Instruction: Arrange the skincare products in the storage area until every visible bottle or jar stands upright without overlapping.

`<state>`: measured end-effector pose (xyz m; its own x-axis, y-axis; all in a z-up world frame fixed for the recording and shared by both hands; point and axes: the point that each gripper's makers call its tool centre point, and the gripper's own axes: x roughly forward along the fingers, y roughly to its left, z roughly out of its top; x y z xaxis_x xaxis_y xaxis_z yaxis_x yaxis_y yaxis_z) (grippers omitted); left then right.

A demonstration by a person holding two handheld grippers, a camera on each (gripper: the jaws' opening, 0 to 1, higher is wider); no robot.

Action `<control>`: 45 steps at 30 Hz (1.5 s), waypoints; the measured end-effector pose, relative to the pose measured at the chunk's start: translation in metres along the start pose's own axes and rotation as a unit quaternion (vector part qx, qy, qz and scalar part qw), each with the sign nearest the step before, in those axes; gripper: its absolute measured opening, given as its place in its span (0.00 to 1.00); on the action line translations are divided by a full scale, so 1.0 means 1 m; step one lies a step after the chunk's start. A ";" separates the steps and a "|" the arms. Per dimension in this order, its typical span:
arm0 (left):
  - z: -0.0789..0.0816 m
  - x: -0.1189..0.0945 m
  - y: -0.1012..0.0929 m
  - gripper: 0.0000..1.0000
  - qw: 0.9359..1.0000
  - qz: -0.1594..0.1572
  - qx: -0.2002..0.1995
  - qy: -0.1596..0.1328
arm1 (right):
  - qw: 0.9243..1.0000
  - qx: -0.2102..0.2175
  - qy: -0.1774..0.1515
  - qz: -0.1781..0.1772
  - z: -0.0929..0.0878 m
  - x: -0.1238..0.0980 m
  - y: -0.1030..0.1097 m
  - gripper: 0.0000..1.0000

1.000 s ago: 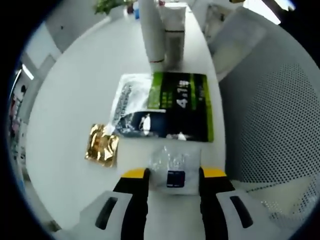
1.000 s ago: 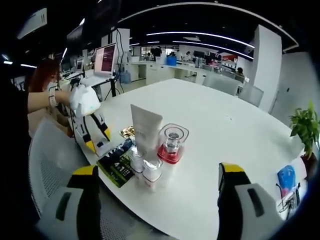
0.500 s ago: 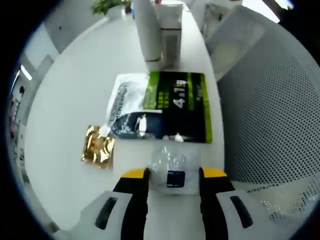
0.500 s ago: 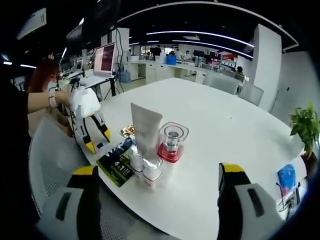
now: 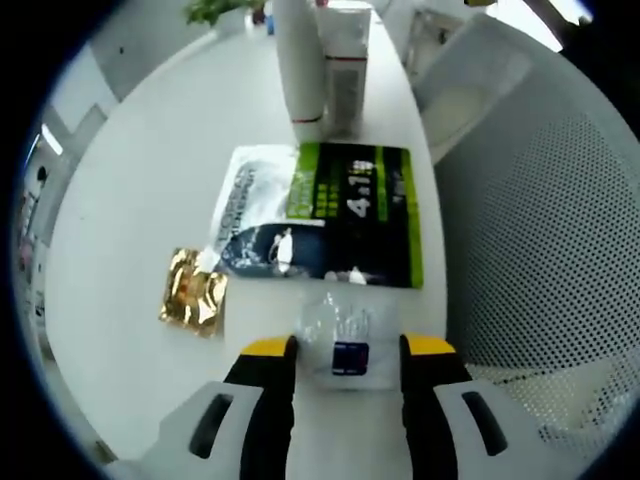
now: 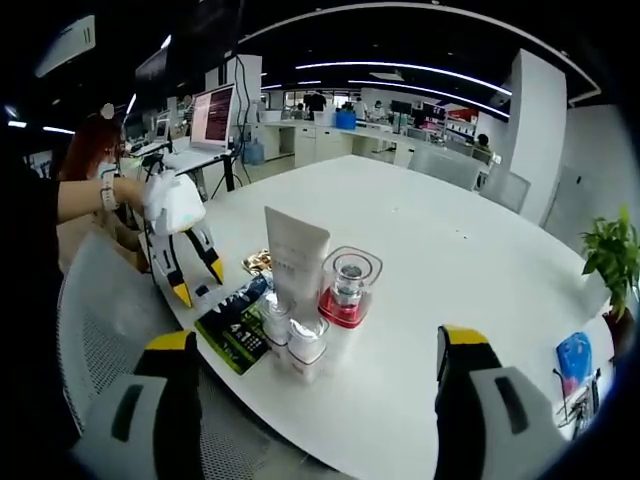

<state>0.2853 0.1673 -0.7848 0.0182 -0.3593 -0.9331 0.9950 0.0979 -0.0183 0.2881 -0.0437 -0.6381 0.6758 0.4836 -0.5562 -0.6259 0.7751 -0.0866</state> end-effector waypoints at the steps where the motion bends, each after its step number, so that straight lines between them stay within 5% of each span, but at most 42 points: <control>1: 0.000 0.000 0.000 0.37 1.000 0.000 -0.001 0.000 | 1.000 0.001 0.001 0.000 -0.001 0.000 0.000 0.99; 14: 0.003 0.001 0.001 0.44 1.000 -0.005 -0.014 -0.004 | 1.000 -0.003 0.001 0.003 0.000 0.000 0.000 0.99; 22: 0.004 0.002 0.001 0.62 1.000 -0.001 -0.027 -0.004 | 1.000 -0.002 0.002 0.005 0.000 0.001 0.002 0.99; 30: 0.003 -0.012 0.016 0.64 0.998 0.041 -0.046 -0.015 | 1.000 -0.001 0.003 0.002 -0.001 0.000 -0.001 0.99; 40: 0.016 -0.035 0.020 0.73 0.989 0.084 -0.107 -0.062 | 1.000 -0.003 0.000 0.007 0.000 0.003 0.001 0.99; 45: 0.024 -0.053 0.025 0.77 0.976 0.121 -0.149 -0.102 | 1.000 -0.007 -0.001 0.004 0.002 0.002 -0.001 0.99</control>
<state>0.3118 0.1663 -0.7275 0.2978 -0.4665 -0.8329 0.8870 0.4577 0.0609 0.2912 -0.0430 -0.6370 0.6713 0.4914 -0.5548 -0.6373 0.7649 -0.0936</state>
